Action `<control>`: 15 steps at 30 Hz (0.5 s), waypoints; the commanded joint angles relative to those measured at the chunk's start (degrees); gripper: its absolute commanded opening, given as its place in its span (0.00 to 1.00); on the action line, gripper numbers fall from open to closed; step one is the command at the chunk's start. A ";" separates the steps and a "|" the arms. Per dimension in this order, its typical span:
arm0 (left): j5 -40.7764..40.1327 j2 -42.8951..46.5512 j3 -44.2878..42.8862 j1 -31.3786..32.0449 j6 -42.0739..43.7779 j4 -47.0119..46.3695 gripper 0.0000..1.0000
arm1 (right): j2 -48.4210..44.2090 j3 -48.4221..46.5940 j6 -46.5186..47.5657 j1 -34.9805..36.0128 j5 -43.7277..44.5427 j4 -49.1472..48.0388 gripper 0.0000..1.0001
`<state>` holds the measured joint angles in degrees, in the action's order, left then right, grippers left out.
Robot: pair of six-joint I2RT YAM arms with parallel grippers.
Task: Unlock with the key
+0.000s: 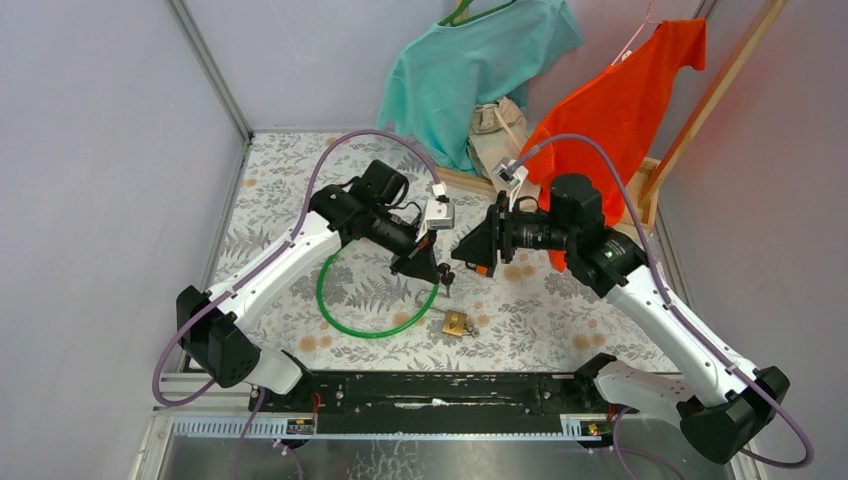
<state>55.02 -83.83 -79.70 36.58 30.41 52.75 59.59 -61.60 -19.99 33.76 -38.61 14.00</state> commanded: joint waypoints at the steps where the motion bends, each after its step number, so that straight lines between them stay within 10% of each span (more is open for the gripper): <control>1: 4.06 0.78 -3.35 -0.37 1.67 6.08 0.00 | 2.78 -1.60 10.66 0.19 -11.04 -3.82 0.51; 15: 5.72 -0.95 -7.16 -0.36 1.80 10.61 0.00 | 6.03 0.21 11.27 3.74 -18.58 -8.22 0.44</control>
<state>59.07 -83.96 -84.53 36.58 31.44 60.60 65.95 -61.47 -9.85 36.16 -54.37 9.30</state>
